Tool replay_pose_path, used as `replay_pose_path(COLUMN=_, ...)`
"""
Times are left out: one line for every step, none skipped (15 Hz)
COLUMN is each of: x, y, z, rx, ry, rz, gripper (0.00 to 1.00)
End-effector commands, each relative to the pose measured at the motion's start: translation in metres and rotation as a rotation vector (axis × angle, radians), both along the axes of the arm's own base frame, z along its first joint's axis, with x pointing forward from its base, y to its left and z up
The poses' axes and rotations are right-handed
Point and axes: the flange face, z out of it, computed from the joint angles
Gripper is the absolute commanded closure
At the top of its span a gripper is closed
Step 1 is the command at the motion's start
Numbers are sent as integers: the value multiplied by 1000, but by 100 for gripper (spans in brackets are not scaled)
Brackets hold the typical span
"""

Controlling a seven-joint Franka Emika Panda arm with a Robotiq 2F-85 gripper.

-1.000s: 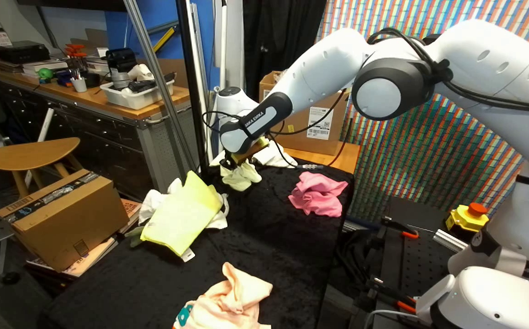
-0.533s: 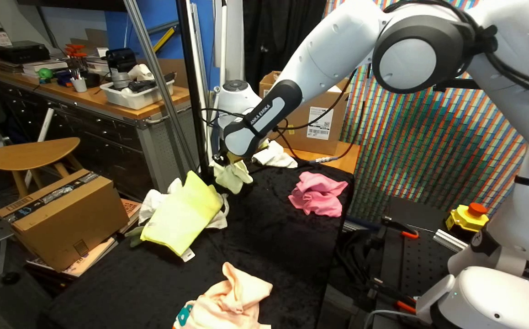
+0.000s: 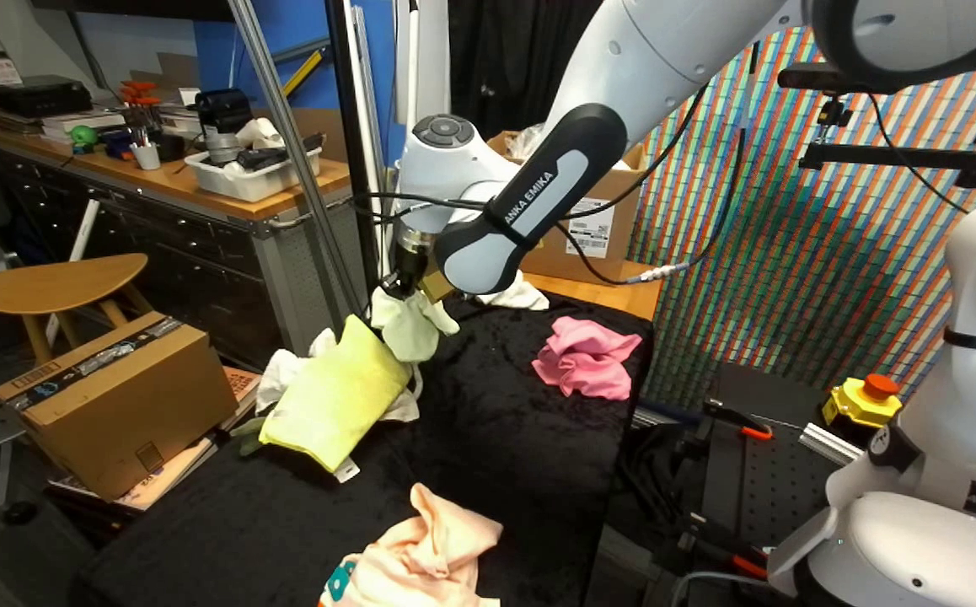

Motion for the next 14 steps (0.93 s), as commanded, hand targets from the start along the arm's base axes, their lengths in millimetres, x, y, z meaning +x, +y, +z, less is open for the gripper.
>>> replay_pose_path(x=-21, y=38, z=27, rx=-13, ry=-73, rz=79, gripper=91)
replay_pose_path(x=-18, y=52, z=26, rx=-22, ry=-88, rz=96, gripper=91)
replay_pose_path(x=-18, y=62, z=29, rx=-22, ry=-96, rz=113, gripper=91)
replay_pose_path(x=-17, y=72, z=28, rx=-19, ry=-101, rz=128, gripper=91)
replay_pose_path(x=-16, y=81, z=25, rx=-15, ry=-104, rz=139, gripper=91)
replay_pose_path(x=-15, y=87, z=23, rx=-8, ry=-100, rz=147, gripper=91)
replay_pose_path(x=-15, y=91, z=21, rx=-5, ry=-96, rz=152, gripper=91)
replay_pose_path(x=-14, y=93, z=17, rx=-2, ry=-91, rz=154, gripper=91)
replay_pose_path(x=-14, y=95, z=14, rx=-2, ry=-85, rz=156, gripper=91)
replay_pose_path(x=-13, y=94, z=12, rx=-1, ry=-84, rz=151, gripper=91)
replay_pose_path(x=-12, y=94, z=9, rx=-1, ry=-80, rz=151, gripper=91)
replay_pose_path(x=-11, y=92, z=5, rx=-5, ry=-75, rz=142, gripper=86)
replay_pose_path(x=-10, y=91, z=2, rx=-6, ry=-67, rz=141, gripper=64)
replay_pose_path(x=-10, y=89, z=0, rx=-8, ry=-57, rz=144, gripper=61)
